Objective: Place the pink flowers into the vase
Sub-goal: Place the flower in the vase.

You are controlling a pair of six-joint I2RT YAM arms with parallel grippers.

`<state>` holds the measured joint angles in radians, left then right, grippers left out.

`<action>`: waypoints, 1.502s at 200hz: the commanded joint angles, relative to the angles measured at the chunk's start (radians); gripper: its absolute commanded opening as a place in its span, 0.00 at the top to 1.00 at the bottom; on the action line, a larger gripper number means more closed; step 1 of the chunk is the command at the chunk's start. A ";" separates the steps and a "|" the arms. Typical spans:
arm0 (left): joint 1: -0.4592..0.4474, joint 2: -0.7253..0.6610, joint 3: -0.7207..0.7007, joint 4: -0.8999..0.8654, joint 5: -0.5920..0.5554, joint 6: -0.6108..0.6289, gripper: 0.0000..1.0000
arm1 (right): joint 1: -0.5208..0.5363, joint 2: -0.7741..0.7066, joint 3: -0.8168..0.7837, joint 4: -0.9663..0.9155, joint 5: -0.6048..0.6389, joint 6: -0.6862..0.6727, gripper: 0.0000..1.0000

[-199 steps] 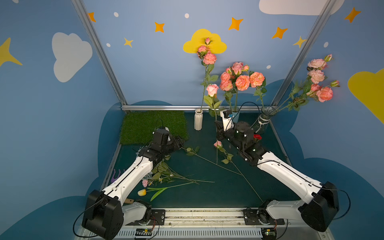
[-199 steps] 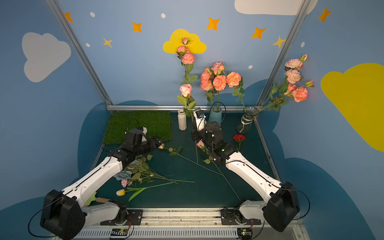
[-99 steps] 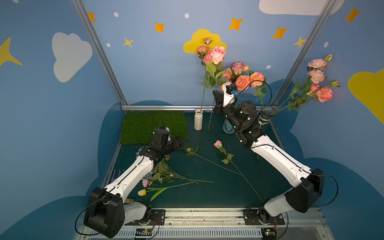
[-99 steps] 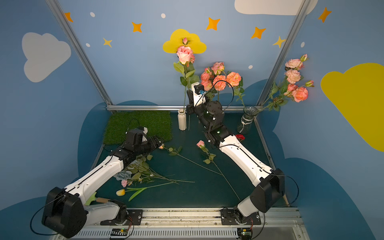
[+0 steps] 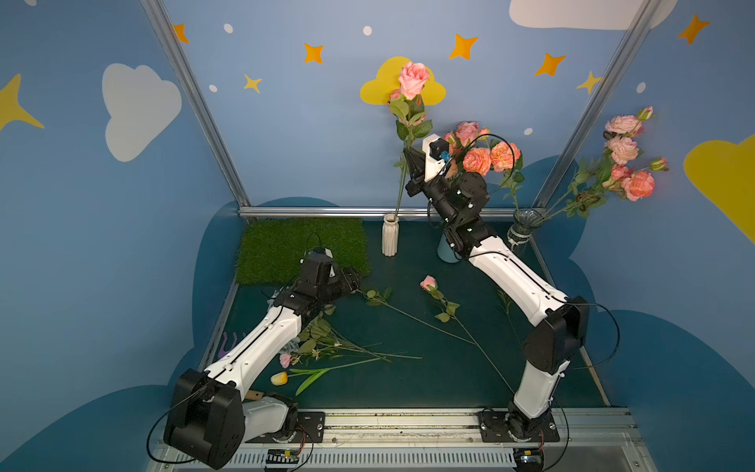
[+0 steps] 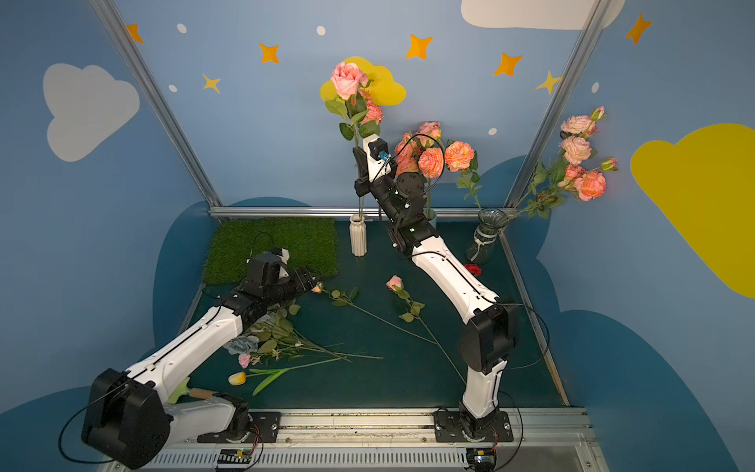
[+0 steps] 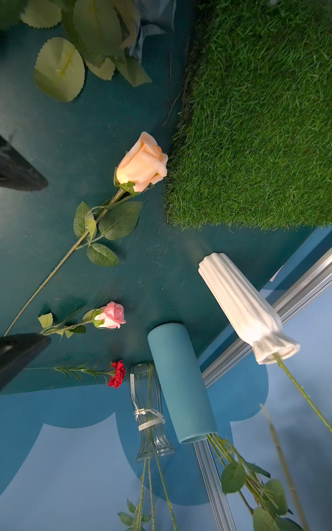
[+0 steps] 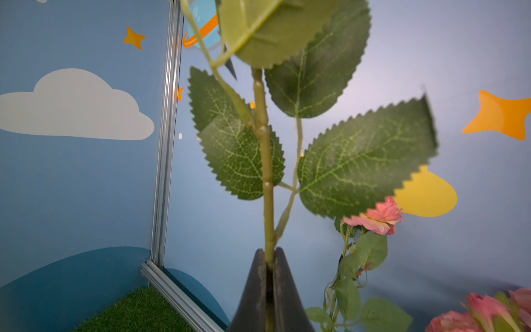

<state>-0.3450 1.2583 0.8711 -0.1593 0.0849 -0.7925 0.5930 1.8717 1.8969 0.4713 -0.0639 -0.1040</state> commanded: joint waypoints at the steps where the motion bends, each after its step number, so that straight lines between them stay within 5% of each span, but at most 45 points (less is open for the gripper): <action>1: 0.006 0.026 -0.001 0.023 -0.007 0.018 0.22 | -0.016 0.055 0.098 -0.019 -0.053 0.042 1.00; 103: 0.025 0.055 -0.009 0.046 -0.005 0.021 0.22 | -0.044 0.319 0.429 -0.197 -0.112 0.084 1.00; 300: 0.031 0.070 -0.017 0.063 0.006 0.016 0.22 | -0.071 0.514 0.558 -0.396 -0.152 0.056 1.00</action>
<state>-0.3187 1.3239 0.8654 -0.1066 0.0826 -0.7891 0.5308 2.3558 2.4195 0.1047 -0.2031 -0.0383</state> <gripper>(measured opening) 0.779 0.067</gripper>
